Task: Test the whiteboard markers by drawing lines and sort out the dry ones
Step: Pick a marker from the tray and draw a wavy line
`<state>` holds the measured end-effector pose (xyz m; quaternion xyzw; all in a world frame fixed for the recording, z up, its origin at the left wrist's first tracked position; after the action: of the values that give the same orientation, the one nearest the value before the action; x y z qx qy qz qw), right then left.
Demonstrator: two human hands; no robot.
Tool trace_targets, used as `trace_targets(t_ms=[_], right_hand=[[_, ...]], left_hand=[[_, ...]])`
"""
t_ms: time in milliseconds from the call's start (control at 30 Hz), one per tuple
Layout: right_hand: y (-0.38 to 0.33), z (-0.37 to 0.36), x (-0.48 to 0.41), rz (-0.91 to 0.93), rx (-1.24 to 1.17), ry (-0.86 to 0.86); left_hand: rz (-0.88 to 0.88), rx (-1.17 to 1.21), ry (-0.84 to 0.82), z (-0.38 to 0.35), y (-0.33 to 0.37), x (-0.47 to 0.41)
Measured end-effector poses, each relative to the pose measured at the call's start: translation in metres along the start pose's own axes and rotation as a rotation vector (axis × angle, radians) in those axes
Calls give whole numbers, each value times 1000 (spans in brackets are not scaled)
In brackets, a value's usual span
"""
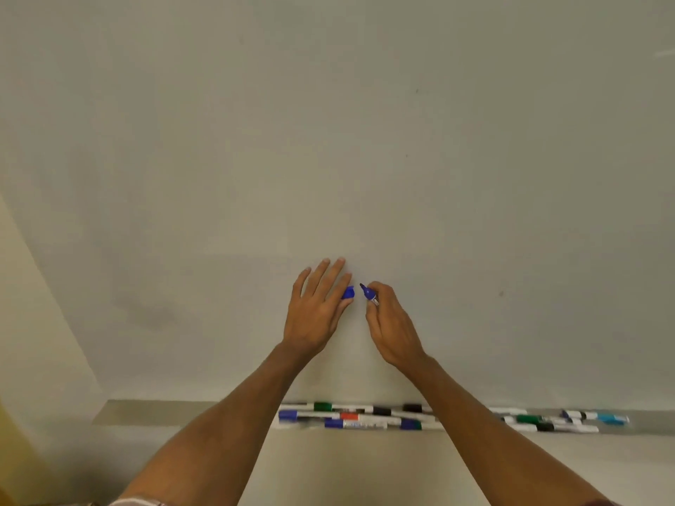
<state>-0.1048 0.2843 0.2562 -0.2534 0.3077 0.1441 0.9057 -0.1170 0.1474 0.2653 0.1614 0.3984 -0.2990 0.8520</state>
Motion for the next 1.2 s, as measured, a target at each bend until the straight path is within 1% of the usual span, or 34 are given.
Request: trace_targets(t_ms=[100, 200, 333, 500, 567, 700, 867, 933, 1033, 1200], right_hand=[[-12, 45, -38, 79, 2, 135], [-24, 95, -78, 131, -55, 280], [-41, 154, -127, 185, -128, 410], [-58, 207, -165, 290, -94, 567], [-57, 223, -173, 293, -96, 631], [-45, 243, -183, 290, -211, 642], [-31, 266, -187, 284, -120, 691], [-25, 274, -185, 272, -148, 716], [-17, 287, -181, 316, -177, 783], [7, 293, -191, 228, -245, 773]], left_hand=[[-51, -41, 102, 30, 7, -51], [-99, -72, 183, 61, 13, -100], [-139, -123, 259, 100, 20, -163], [-192, -178, 344, 137, 31, -224], [-225, -192, 351, 144, 41, -244], [-215, -190, 372, 147, 51, -274], [-207, -202, 379, 139, 62, -297], [-181, -182, 401, 134, 64, -303], [-165, -149, 422, 123, 68, -309], [-176, -126, 434, 109, 75, -313]])
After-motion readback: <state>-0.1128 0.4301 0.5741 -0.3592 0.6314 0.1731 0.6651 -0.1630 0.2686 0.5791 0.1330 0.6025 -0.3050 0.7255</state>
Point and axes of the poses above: each hand's wrist, its own x-axis away from the middle knuckle, its own z-axis out of the back of the hand, y = z × x, the point moved 7 cm from there along -x, towards the middle knuckle, and after that the axes turned 12 degrees about x, right-handed, at the moved point
